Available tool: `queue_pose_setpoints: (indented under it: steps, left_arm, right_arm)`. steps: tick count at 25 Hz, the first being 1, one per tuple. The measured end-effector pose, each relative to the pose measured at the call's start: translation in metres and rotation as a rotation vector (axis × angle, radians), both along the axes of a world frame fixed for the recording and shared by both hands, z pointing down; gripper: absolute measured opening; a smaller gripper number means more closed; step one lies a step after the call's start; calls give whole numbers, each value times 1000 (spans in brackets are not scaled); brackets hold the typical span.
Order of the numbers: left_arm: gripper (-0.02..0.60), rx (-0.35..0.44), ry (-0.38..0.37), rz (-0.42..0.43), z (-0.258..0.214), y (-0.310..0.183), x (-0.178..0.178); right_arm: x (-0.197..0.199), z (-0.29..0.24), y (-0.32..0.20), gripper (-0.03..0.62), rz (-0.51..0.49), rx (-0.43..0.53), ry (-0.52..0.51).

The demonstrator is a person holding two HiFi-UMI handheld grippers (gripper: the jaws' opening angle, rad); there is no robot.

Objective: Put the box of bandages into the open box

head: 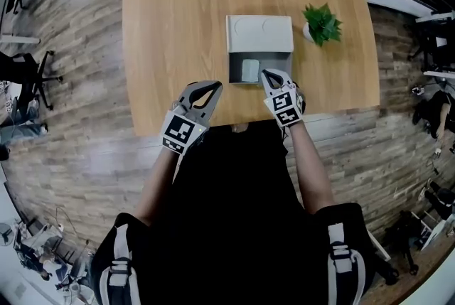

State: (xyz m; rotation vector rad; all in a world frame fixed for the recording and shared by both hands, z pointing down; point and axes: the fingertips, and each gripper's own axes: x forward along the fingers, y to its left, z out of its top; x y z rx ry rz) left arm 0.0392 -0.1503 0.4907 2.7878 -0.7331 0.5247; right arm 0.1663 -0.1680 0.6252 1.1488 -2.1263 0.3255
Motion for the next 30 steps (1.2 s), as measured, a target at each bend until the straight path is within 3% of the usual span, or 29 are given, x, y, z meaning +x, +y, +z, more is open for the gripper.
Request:
queue_pose_setpoints:
  steps: [15,22,30]
  left_arm:
    - [23,22,14,119,-1,11,10]
    - [23,23,21,138,0,16,9]
    - [23,25,19,152,2,19,0]
  right_arm:
    - [-11,-55,31,25,83,109,-80]
    - [-15,-83,43,23,96,163,-134]
    - [-20,-89,57,25,107,170,-127]
